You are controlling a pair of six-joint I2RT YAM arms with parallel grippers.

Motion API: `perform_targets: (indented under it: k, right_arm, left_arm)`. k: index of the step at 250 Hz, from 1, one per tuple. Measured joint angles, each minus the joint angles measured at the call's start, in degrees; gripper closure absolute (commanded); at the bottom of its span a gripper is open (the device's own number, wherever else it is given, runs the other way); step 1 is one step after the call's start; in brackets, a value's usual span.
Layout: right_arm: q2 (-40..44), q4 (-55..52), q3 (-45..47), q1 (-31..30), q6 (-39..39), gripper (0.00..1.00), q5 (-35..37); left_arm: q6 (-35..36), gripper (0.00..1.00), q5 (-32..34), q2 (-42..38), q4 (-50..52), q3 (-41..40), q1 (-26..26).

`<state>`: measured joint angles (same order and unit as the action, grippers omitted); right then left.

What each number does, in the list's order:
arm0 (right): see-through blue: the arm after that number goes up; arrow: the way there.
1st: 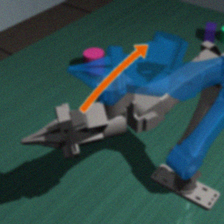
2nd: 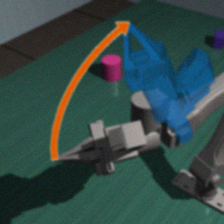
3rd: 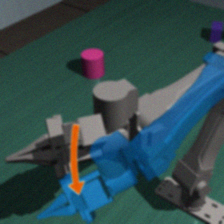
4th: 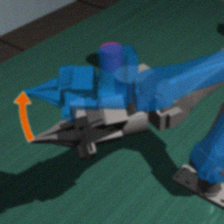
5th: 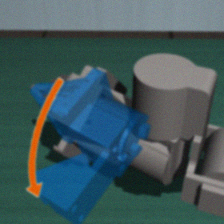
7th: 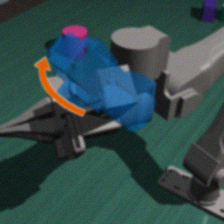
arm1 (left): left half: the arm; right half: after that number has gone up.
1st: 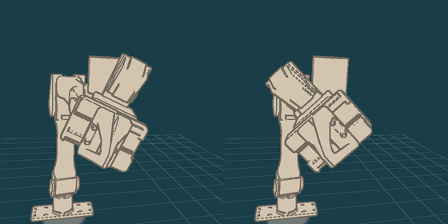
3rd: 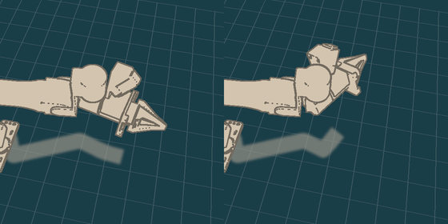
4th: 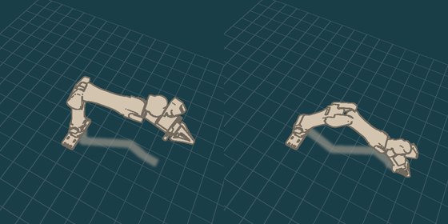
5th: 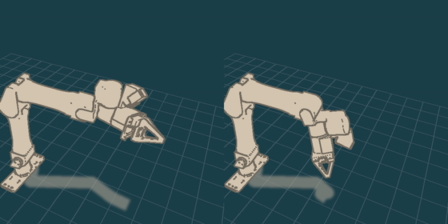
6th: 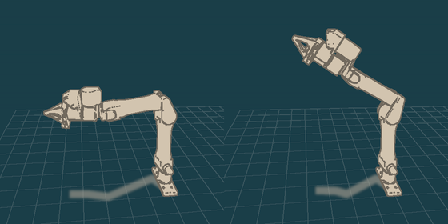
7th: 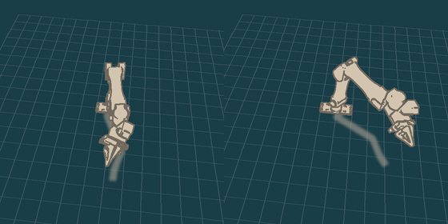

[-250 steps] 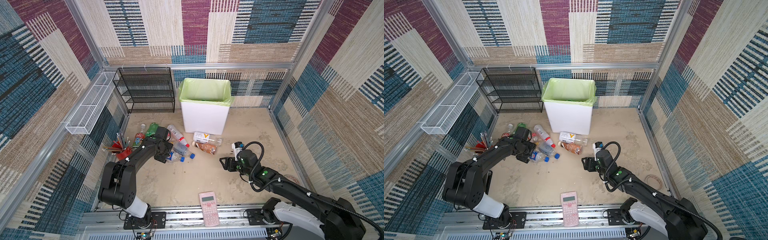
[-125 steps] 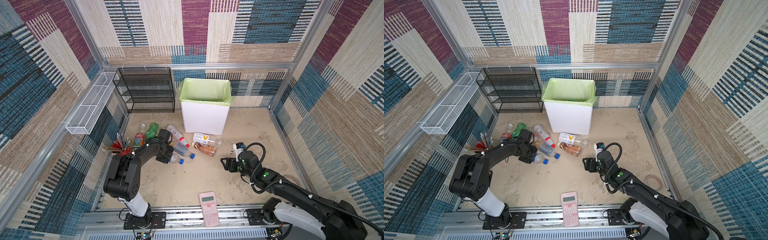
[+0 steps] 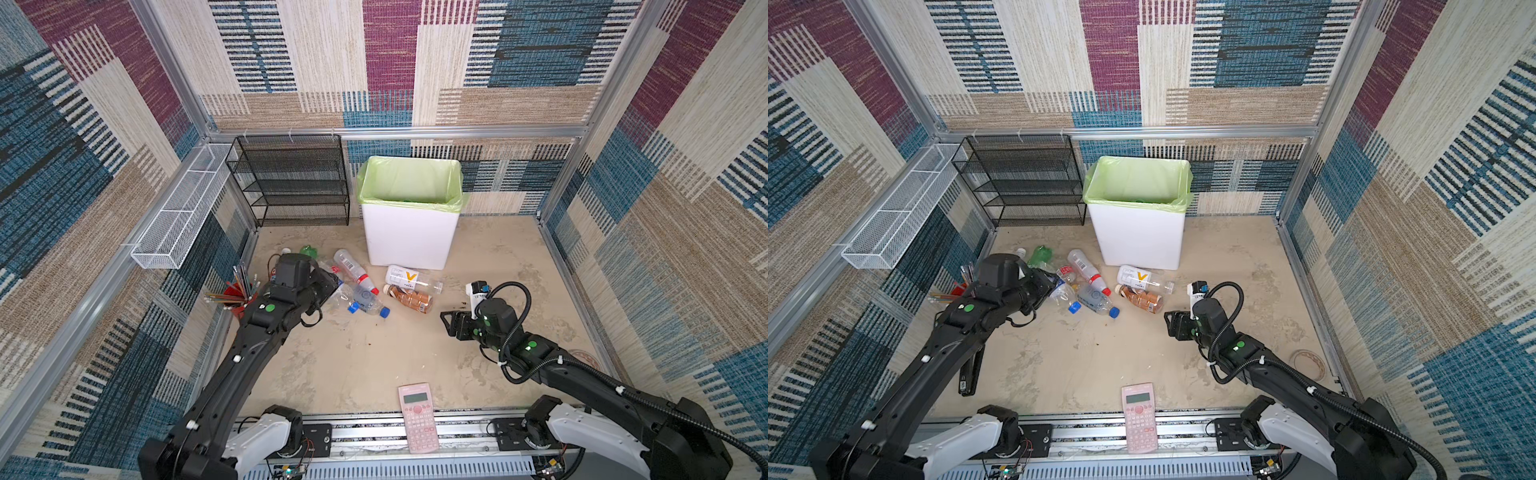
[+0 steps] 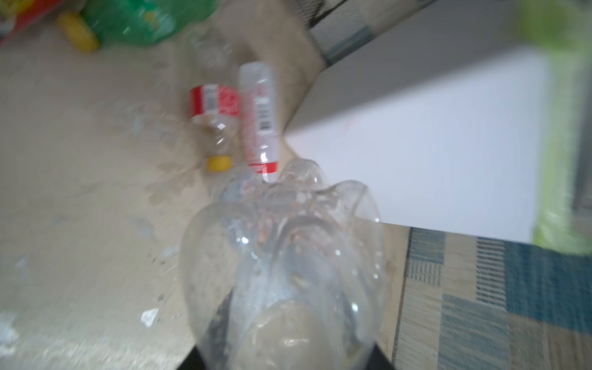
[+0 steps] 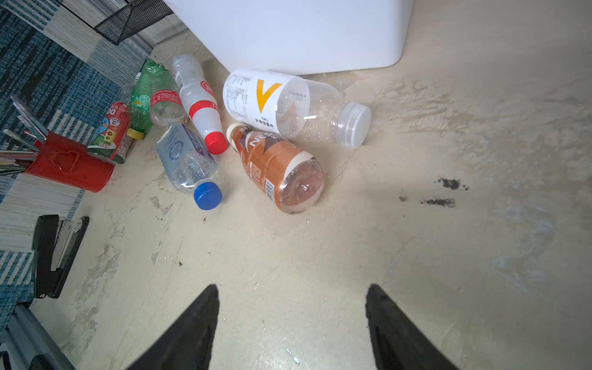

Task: Throw the plastic bottles in the bin
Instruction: Pick up the plastic bottle from the middle-left of the table, then throw the plastic bottle into the trash bin.

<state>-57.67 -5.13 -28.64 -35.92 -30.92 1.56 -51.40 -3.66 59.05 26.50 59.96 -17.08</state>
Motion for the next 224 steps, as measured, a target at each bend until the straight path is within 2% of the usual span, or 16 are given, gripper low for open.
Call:
perform_targets:
  k: [33, 79, 91, 99, 106, 113, 121, 143, 156, 171, 187, 199, 224]
  right_arm:
    - [-2.16, 1.01, -1.18, 0.00, 0.04, 0.26, -0.20]
    - [-2.71, 1.38, -3.58, 0.00, 1.33, 0.27, -1.07]
    - [-2.36, 1.29, -3.91, 0.00, 1.60, 0.26, -1.05]
    - [-2.01, 1.20, -4.09, 0.00, 1.73, 0.26, -1.03]
    - [-1.60, 1.07, -4.17, 0.00, 1.84, 0.26, -0.94]
    - [-1.14, 0.92, -4.22, 0.00, 1.92, 0.26, -0.92]
    - [-0.57, 0.83, -4.22, 0.00, 1.92, 0.26, -0.85]
    - [1.36, 0.35, -3.96, 0.00, 1.88, 0.27, -0.04]
    - [2.45, 0.11, -3.48, 0.00, 1.81, 0.27, 0.28]
    - [3.37, -0.50, -2.86, 0.00, 1.40, 0.27, 0.63]
    - [3.85, -1.25, -2.56, 0.00, 1.01, 0.27, 1.09]
    - [4.00, -1.57, -2.47, 0.00, 0.96, 0.27, 1.33]
    - [4.00, -1.70, -2.47, 0.00, 0.79, 0.28, 1.51]
  left_arm:
    - [14.12, 0.57, -1.49, 0.98, -13.38, 5.42, -2.71]
    - [26.77, 0.58, -3.39, 18.95, -27.74, 24.22, -4.02]
    - [28.70, 0.46, -4.39, 24.85, -29.88, 31.56, -4.35]
    - [29.73, 0.32, -4.57, 29.62, -30.73, 37.92, -4.55]
    - [30.64, 0.14, -4.85, 33.44, -31.19, 43.45, -4.74]
    - [31.15, 0.07, -5.53, 37.77, -31.26, 49.96, -4.83]
    - [31.98, 0.03, -5.68, 42.27, -30.67, 57.46, -5.11]
    - [33.24, 0.02, -5.53, 52.74, -26.80, 77.50, -5.62]
    - [33.90, 0.02, -5.49, 55.67, -25.68, 84.30, -5.88]
    - [34.36, 0.02, -4.92, 56.06, -25.55, 87.08, -5.99]
    - [34.71, 0.04, -4.02, 54.31, -26.40, 86.20, -6.19]
    - [35.08, 0.04, -3.76, 51.78, -27.30, 83.17, -6.12]
    - [35.65, 0.05, -2.34, 43.06, -29.73, 70.73, -5.86]
